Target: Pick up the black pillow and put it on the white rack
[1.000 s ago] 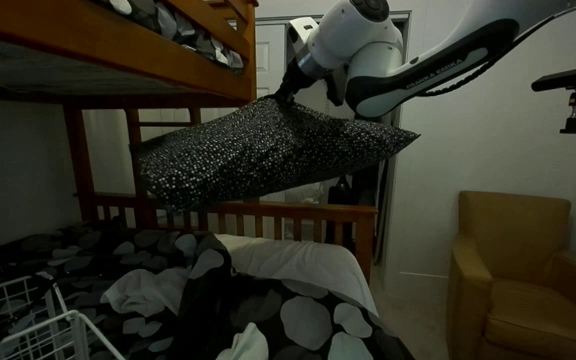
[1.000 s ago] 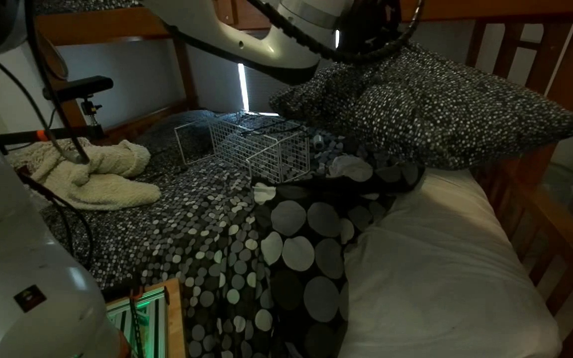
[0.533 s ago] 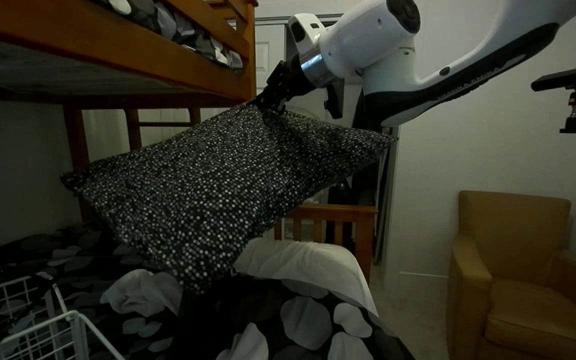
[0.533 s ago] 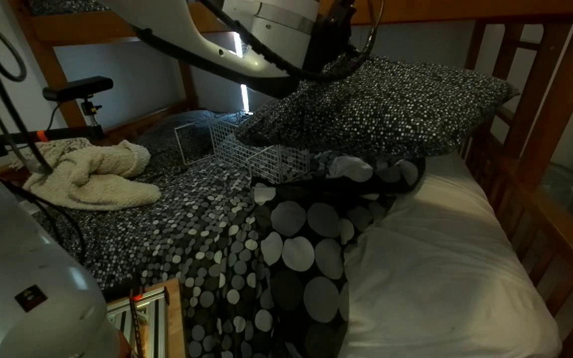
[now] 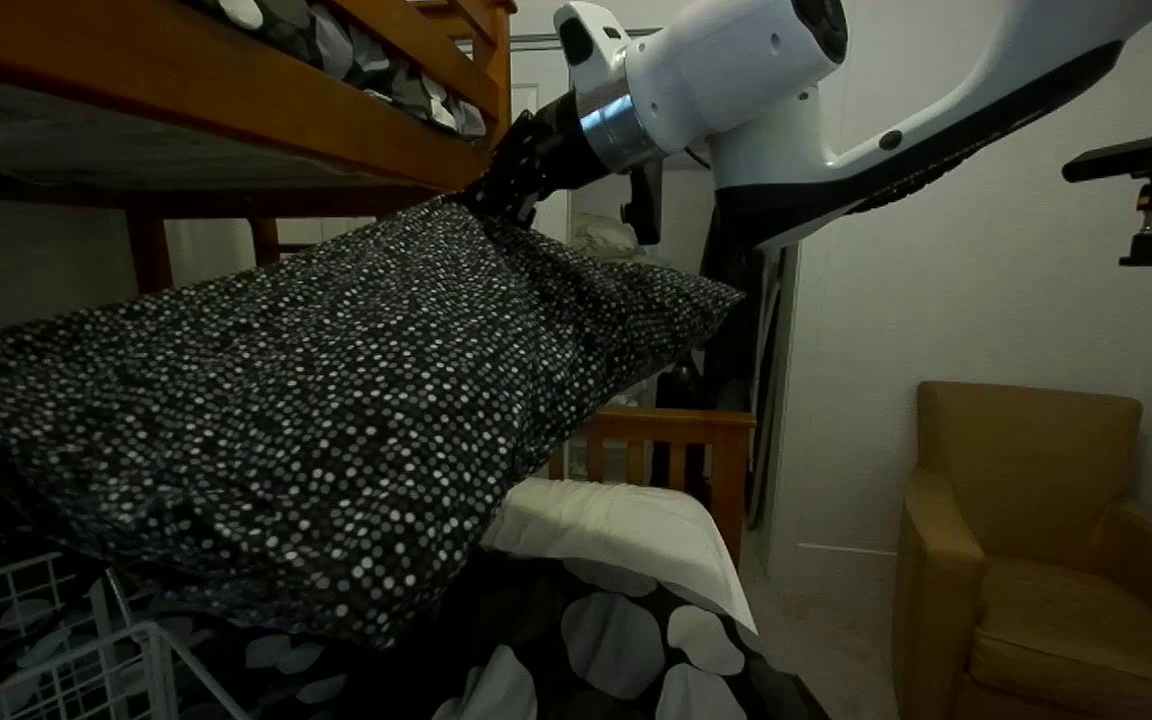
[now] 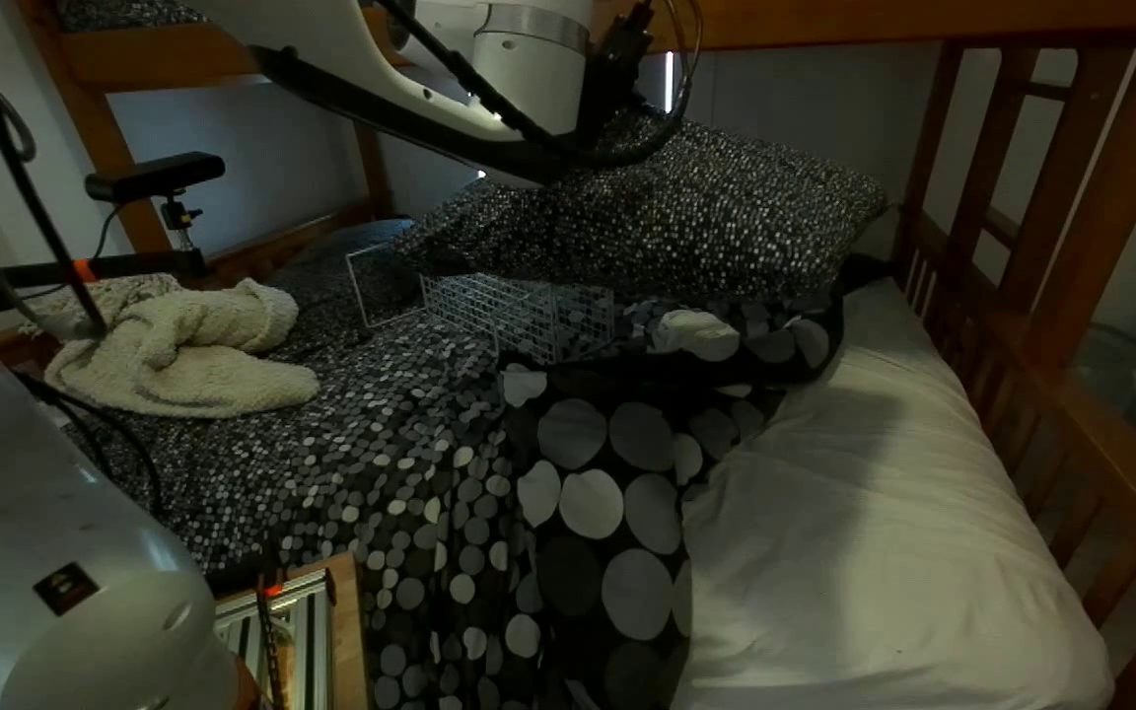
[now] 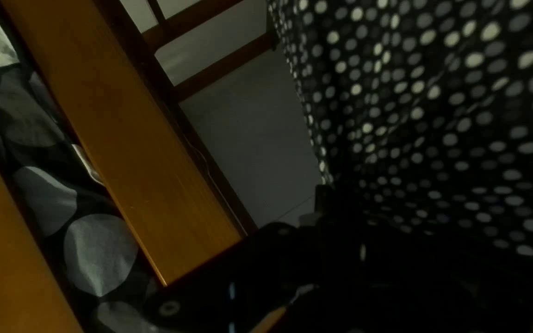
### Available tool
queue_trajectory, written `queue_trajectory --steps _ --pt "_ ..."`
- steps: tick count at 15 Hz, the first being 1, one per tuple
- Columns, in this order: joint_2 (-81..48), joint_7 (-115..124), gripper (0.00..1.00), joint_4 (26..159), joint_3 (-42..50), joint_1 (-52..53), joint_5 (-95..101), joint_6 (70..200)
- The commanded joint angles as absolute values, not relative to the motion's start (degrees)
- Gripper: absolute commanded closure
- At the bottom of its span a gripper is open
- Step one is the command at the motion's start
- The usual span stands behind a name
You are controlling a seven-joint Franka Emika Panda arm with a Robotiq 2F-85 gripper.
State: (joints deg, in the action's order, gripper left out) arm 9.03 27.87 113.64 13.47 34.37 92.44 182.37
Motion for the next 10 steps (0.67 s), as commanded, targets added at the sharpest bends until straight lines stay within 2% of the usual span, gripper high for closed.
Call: queue_trajectory --steps 1,10 --pt "8.93 27.90 0.97 113.64 13.40 34.40 92.46 182.37" --pt "-1.19 39.99 0.99 101.99 7.96 38.62 102.98 179.64"
